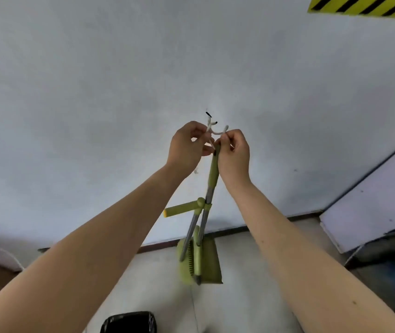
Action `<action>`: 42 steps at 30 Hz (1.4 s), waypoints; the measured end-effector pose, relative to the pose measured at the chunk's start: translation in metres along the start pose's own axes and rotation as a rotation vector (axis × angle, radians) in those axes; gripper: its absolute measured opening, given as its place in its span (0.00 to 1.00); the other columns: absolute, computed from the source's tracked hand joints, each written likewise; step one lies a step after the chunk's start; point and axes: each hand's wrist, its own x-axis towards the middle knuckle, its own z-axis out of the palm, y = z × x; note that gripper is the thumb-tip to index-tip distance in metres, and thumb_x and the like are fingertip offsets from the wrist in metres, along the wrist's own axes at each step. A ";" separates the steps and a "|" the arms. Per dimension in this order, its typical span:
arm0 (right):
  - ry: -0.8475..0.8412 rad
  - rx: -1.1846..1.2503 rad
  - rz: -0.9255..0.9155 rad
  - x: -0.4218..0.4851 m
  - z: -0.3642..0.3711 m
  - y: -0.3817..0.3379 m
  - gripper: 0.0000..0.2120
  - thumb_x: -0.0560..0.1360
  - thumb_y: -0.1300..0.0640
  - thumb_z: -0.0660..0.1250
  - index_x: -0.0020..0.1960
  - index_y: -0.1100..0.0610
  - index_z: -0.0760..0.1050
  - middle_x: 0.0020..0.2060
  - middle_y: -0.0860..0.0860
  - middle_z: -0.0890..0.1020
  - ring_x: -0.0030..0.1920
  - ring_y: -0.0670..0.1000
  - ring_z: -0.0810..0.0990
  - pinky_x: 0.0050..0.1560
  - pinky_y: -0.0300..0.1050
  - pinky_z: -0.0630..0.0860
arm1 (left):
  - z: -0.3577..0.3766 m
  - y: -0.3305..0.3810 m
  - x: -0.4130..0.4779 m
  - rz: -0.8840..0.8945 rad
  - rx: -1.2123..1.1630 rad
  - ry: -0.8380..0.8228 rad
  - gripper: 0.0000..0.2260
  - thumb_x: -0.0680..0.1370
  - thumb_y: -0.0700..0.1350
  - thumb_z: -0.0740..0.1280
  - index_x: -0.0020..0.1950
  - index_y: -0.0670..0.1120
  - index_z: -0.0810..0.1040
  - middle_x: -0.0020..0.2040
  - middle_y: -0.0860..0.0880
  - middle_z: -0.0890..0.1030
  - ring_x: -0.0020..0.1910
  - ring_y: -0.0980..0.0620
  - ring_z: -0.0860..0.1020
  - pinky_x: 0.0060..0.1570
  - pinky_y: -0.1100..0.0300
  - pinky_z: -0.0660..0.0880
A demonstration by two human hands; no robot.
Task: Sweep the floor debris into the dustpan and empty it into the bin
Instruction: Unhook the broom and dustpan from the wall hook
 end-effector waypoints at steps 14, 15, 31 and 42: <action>-0.130 0.038 0.354 -0.050 -0.011 0.115 0.13 0.80 0.65 0.57 0.38 0.54 0.68 0.34 0.50 0.78 0.39 0.52 0.77 0.51 0.57 0.78 | 0.035 -0.122 -0.052 -0.337 -0.125 0.062 0.03 0.77 0.34 0.67 0.45 0.41 0.76 0.42 0.42 0.83 0.40 0.45 0.84 0.47 0.52 0.82; -0.145 0.053 0.365 -0.055 -0.012 0.123 0.12 0.80 0.65 0.57 0.39 0.56 0.68 0.34 0.50 0.79 0.40 0.52 0.78 0.52 0.56 0.78 | 0.037 -0.130 -0.056 -0.358 -0.125 0.072 0.02 0.77 0.35 0.66 0.46 0.40 0.76 0.43 0.42 0.83 0.40 0.45 0.84 0.47 0.53 0.82; -0.530 -0.083 0.276 -0.077 0.004 0.180 0.14 0.78 0.55 0.66 0.39 0.51 0.63 0.33 0.47 0.69 0.35 0.49 0.70 0.38 0.38 0.67 | 0.057 -0.210 -0.075 -0.328 0.016 0.433 0.11 0.72 0.36 0.56 0.44 0.48 0.76 0.51 0.45 0.76 0.49 0.48 0.77 0.50 0.56 0.75; -0.587 -0.056 0.394 -0.077 0.009 0.195 0.18 0.75 0.46 0.67 0.36 0.58 0.67 0.29 0.56 0.69 0.31 0.50 0.70 0.36 0.42 0.69 | 0.043 -0.356 -0.125 -0.296 1.252 -0.523 0.14 0.80 0.45 0.61 0.64 0.44 0.68 0.62 0.44 0.75 0.63 0.41 0.70 0.64 0.50 0.61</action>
